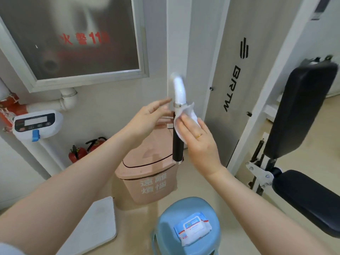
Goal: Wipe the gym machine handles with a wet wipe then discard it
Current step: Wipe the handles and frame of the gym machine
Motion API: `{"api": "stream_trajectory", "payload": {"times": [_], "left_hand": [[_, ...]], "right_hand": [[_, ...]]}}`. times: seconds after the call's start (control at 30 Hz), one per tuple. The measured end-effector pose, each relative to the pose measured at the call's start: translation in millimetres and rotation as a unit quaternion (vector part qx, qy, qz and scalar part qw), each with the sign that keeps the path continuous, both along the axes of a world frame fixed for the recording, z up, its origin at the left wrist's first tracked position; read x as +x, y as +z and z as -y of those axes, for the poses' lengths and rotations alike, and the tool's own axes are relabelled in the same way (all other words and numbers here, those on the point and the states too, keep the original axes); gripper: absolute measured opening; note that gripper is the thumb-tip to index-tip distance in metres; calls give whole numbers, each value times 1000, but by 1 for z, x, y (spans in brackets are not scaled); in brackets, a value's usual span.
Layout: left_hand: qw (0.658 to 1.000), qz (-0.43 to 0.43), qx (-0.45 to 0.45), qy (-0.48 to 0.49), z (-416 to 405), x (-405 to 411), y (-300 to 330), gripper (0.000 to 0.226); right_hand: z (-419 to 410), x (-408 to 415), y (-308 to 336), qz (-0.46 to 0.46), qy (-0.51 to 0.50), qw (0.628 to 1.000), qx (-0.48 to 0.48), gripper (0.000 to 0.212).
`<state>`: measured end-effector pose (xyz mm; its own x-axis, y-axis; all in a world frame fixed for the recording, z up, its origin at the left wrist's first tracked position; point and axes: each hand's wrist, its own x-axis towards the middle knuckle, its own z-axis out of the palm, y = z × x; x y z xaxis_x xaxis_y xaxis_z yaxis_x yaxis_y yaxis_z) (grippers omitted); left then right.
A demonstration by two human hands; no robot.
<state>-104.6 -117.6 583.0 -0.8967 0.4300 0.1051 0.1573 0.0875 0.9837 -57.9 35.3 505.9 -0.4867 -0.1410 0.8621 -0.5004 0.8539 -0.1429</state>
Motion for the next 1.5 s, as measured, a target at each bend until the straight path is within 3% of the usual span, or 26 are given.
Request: {"api": "stream_trajectory", "payload": {"times": [0.07, 0.13, 0.2, 0.27, 0.3, 0.47, 0.6, 0.73, 0.8, 0.93, 0.97, 1.1, 1.23, 1.33, 1.43, 1.5], "left_hand": [[1000, 14, 16, 1, 7, -3, -3, 34], [1000, -10, -11, -2, 14, -5, -6, 36], [998, -40, -40, 2, 26, -10, -8, 37], [997, -48, -51, 22, 37, -19, -11, 36], [997, -44, -48, 28, 42, -23, -13, 34], [999, -22, -26, 25, 45, -32, -17, 25], [999, -37, -12, -22, 34, -27, -16, 21], [991, -88, -19, -98, 19, -18, -11, 25], [987, -103, -14, -124, 10, -15, -5, 29], [983, -110, 7, -150, -6, -11, 1, 34], [983, -104, 19, -147, -10, -12, 1, 34], [990, -83, 28, -107, -18, -20, 1, 34], [991, -93, -11, -100, -18, -22, -2, 29], [991, -90, -33, -91, -18, -22, -3, 30], [993, -54, -31, -103, -20, -20, -4, 21], [991, -46, -42, -118, -21, -18, -4, 20]], "right_hand": [[-2, -7, -7, -82, -31, 976, 201, 34], [-8, -15, -17, -42, -73, 929, 361, 38], [-7, -15, -26, 25, -130, 848, 513, 39], [-5, -11, -24, 80, -145, 775, 610, 35], [-5, -10, -16, 77, -139, 766, 622, 33], [-5, -11, 33, 41, -229, 811, 537, 35], [-13, 9, -1, 170, -149, 756, 614, 45], [-31, 11, 47, 102, -189, 805, 552, 57], [-34, 10, 44, 45, -209, 808, 549, 61], [-34, 13, 3, 91, -132, 751, 640, 38], [-37, 10, 9, 81, -127, 750, 644, 39], [-42, -2, 36, -3, -173, 805, 568, 39], [-33, -1, -10, 36, -81, 763, 640, 34], [-34, -11, -1, 11, -39, 804, 593, 45], [-38, -15, 3, -24, -55, 869, 491, 23], [-40, -13, -23, -16, -22, 862, 507, 12]]}}
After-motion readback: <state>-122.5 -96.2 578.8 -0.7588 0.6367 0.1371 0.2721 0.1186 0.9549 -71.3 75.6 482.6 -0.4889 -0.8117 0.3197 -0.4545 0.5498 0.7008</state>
